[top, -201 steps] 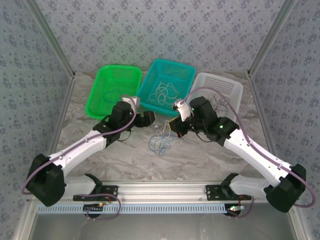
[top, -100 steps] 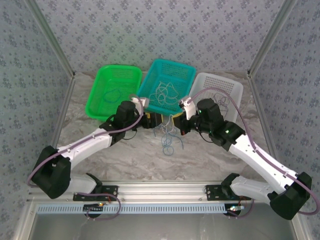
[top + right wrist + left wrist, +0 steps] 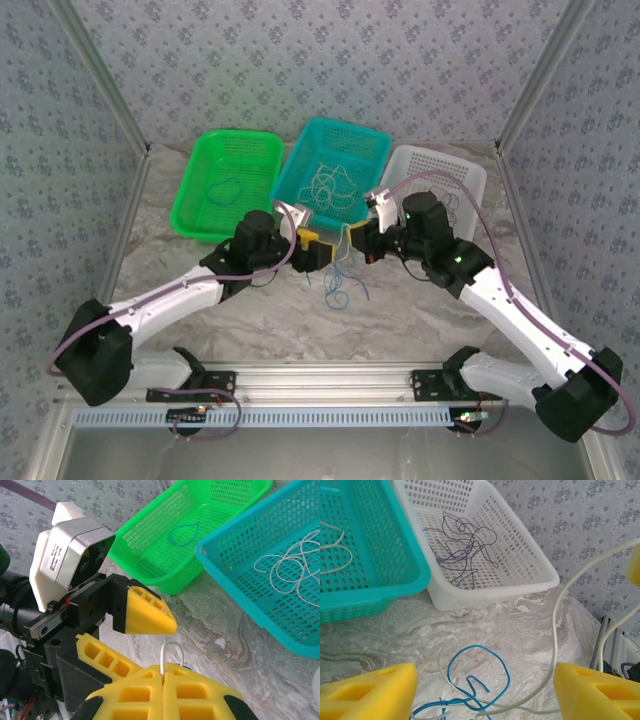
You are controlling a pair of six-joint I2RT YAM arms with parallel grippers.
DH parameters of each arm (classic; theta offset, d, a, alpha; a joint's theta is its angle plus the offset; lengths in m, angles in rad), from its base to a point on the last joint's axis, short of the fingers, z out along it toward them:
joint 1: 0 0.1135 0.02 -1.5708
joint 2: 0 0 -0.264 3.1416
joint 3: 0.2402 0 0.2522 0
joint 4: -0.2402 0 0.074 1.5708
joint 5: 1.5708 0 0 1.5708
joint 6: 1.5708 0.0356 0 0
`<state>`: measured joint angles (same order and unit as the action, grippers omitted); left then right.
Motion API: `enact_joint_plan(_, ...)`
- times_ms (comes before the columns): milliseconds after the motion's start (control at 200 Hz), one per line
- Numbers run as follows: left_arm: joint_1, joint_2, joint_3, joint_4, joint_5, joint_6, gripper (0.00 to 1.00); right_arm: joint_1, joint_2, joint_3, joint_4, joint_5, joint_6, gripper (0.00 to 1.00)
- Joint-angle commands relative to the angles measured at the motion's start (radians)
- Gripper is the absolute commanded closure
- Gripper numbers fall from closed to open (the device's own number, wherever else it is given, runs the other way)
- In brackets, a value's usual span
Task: Untangle the cables
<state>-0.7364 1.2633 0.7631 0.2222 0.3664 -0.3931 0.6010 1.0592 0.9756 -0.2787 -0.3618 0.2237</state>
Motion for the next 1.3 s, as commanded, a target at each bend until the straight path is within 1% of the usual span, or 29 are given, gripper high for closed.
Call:
enact_joint_plan(0, -0.013, -0.024, -0.006, 0.031, -0.012, 0.055, 0.29, -0.006, 0.005, -0.002, 0.044, -0.070, 0.040, 1.00)
enact_joint_plan(170, -0.026, -0.023, -0.003, 0.035, -0.029, 0.066, 0.30, -0.010, 0.008, -0.002, 0.036, -0.074, 0.044, 1.00)
enact_joint_plan(315, -0.030, 0.001, 0.024, 0.009, -0.052, 0.086, 0.35, -0.009, 0.009, 0.004, 0.056, -0.125, 0.059, 1.00)
enact_joint_plan(400, -0.031, 0.029, 0.054, -0.017, -0.075, 0.098, 0.43, -0.009, 0.007, 0.010, 0.065, -0.156, 0.062, 1.00)
enact_joint_plan(505, -0.029, 0.051, 0.069, -0.011, -0.097, 0.099, 0.59, -0.010, 0.001, 0.012, 0.049, -0.180, 0.056, 1.00)
enact_joint_plan(585, -0.031, 0.058, 0.072, -0.016, -0.125, 0.092, 0.78, -0.013, -0.007, 0.014, 0.017, -0.163, 0.046, 1.00)
enact_joint_plan(650, -0.031, 0.054, 0.075, -0.045, -0.162, 0.090, 0.90, -0.019, -0.018, 0.004, 0.007, -0.151, 0.043, 1.00)
enact_joint_plan(770, -0.030, 0.023, 0.083, -0.110, -0.242, 0.089, 0.98, -0.035, -0.015, -0.002, -0.042, -0.124, 0.031, 1.00)
enact_joint_plan(815, -0.029, 0.008, 0.090, -0.142, -0.290, 0.091, 1.00, -0.039, -0.003, 0.002, -0.075, -0.117, 0.023, 1.00)
enact_joint_plan(969, -0.031, -0.061, 0.122, -0.214, -0.394, 0.116, 1.00, -0.047, 0.023, 0.015, -0.151, -0.060, 0.008, 1.00)
enact_joint_plan(999, -0.029, -0.074, 0.129, -0.222, -0.409, 0.122, 1.00, -0.049, 0.025, 0.014, -0.162, -0.038, 0.008, 0.96)
enact_joint_plan(1034, -0.030, -0.090, 0.136, -0.230, -0.419, 0.126, 1.00, -0.051, 0.029, 0.015, -0.176, -0.010, 0.004, 0.95)
enact_joint_plan(1069, -0.031, -0.105, 0.143, -0.234, -0.419, 0.129, 1.00, -0.050, 0.034, 0.014, -0.186, 0.010, 0.000, 0.93)
enact_joint_plan(1099, -0.032, -0.113, 0.149, -0.238, -0.412, 0.132, 1.00, -0.052, 0.038, 0.015, -0.194, 0.035, 0.002, 0.87)
enact_joint_plan(1114, -0.032, -0.117, 0.153, -0.240, -0.406, 0.132, 1.00, -0.051, 0.040, 0.014, -0.199, 0.049, 0.006, 0.85)
enact_joint_plan(1204, -0.032, -0.122, 0.181, -0.262, -0.375, 0.124, 1.00, -0.051, 0.049, 0.011, -0.207, 0.113, 0.021, 0.84)
enact_joint_plan(1294, -0.031, -0.111, 0.201, -0.277, -0.338, 0.105, 1.00, -0.051, 0.054, 0.008, -0.207, 0.145, 0.034, 0.72)
